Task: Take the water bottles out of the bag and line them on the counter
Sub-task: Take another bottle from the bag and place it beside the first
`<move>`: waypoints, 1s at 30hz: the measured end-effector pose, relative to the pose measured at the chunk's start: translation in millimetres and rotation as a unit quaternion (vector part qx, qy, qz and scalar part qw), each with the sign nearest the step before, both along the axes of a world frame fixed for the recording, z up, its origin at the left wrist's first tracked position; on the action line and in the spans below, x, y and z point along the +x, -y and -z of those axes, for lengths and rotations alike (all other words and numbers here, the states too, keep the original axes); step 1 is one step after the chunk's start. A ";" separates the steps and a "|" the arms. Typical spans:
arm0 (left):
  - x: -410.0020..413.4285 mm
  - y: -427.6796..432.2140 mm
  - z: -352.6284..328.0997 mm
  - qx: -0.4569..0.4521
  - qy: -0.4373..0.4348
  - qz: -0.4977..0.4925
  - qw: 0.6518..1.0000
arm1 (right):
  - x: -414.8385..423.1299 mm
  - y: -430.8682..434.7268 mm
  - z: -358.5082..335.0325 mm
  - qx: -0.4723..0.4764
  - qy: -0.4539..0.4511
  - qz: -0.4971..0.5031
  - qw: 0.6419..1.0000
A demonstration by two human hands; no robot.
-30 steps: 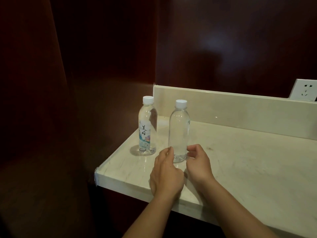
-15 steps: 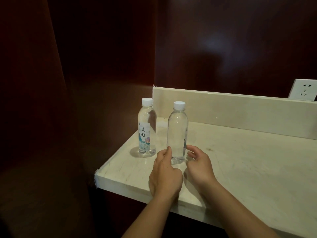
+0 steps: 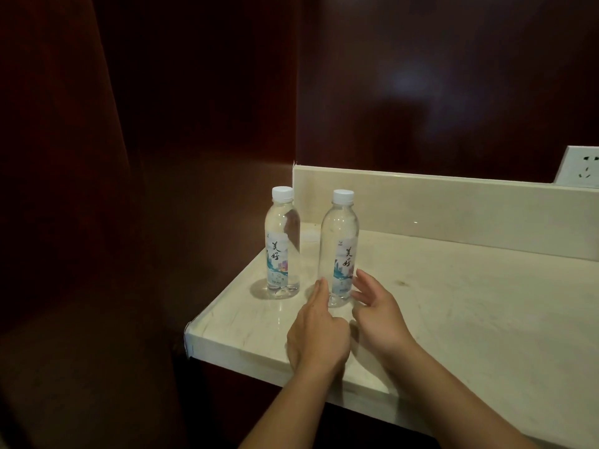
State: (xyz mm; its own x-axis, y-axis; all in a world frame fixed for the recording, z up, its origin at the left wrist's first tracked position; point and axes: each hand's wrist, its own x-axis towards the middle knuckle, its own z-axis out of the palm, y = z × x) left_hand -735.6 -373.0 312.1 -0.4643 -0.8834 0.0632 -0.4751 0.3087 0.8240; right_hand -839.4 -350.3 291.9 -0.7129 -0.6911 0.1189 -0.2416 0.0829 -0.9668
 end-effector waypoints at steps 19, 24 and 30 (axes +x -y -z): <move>-5.5 3.3 3.7 -0.009 0.018 -0.013 1.000 | 0.4 -0.7 -3.8 0.083 -0.091 -0.030 0.992; -6.0 3.9 5.6 -0.019 0.018 -0.012 1.000 | -0.2 -1.2 -4.9 0.050 -0.079 -0.030 0.995; -8.5 3.4 7.6 -0.040 0.019 -0.024 0.999 | -0.1 -2.6 -0.6 0.029 -0.062 0.027 0.997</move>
State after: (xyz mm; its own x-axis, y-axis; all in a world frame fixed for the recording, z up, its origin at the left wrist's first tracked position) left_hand -744.1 -376.4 304.5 -0.4246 -0.8976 0.1182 -0.5216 0.3492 0.7784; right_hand -839.6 -347.7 292.5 -0.7309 -0.6612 0.1689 -0.3531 0.1545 -0.9228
